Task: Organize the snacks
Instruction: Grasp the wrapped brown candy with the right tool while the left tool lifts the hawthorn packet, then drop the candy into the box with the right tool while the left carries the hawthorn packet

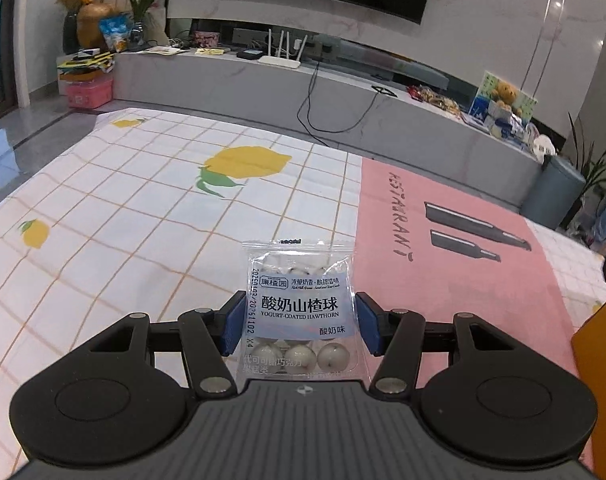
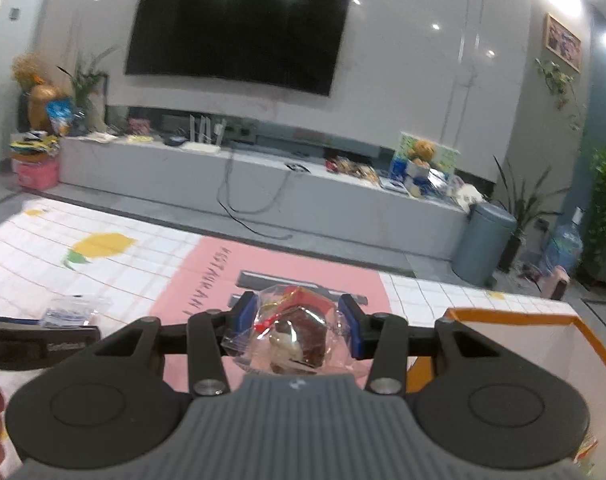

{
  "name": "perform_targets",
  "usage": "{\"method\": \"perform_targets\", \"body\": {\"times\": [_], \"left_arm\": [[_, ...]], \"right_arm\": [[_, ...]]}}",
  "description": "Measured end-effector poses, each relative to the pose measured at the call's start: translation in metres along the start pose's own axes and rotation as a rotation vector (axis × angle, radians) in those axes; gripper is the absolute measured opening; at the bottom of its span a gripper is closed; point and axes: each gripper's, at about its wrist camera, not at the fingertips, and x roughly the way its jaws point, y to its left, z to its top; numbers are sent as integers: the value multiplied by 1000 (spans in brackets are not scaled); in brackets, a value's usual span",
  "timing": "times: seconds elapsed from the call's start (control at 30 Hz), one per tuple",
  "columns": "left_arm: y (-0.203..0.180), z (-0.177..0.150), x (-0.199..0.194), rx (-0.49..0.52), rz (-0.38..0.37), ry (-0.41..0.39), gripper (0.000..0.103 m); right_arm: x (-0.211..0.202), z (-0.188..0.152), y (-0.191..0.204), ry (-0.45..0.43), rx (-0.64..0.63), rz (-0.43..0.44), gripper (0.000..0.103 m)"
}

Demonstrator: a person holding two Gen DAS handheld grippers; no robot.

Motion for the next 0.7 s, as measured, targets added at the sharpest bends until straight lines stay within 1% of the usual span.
{"method": "perform_targets", "body": {"times": [0.07, 0.17, 0.3, 0.4, 0.53, 0.6, 0.67, 0.7], "left_arm": [[2, -1, -9, -27, -9, -4, 65], [3, -3, -23, -56, -34, -22, 65], [-6, -9, -46, -77, -60, -42, 65], [-19, -13, -70, -69, -94, -82, 65], [-37, -19, -101, -58, -138, -143, 65], [-50, -23, -115, -23, -135, -178, 65], [-62, -26, -125, -7, -157, -202, 65], [-68, -28, -130, -7, -172, -209, 65]], "right_arm": [[-17, 1, -3, -26, 2, 26, 43], [-37, 1, -16, -41, 72, 71, 43], [-63, -2, -31, -78, 105, 93, 43], [-83, -7, -49, -100, 184, 103, 43], [-110, -13, -74, -144, 248, 109, 43], [-120, -18, -92, -144, 307, 150, 43], [-129, -23, -114, -164, 382, 209, 43], [-135, -24, -124, -172, 412, 225, 43]]}}
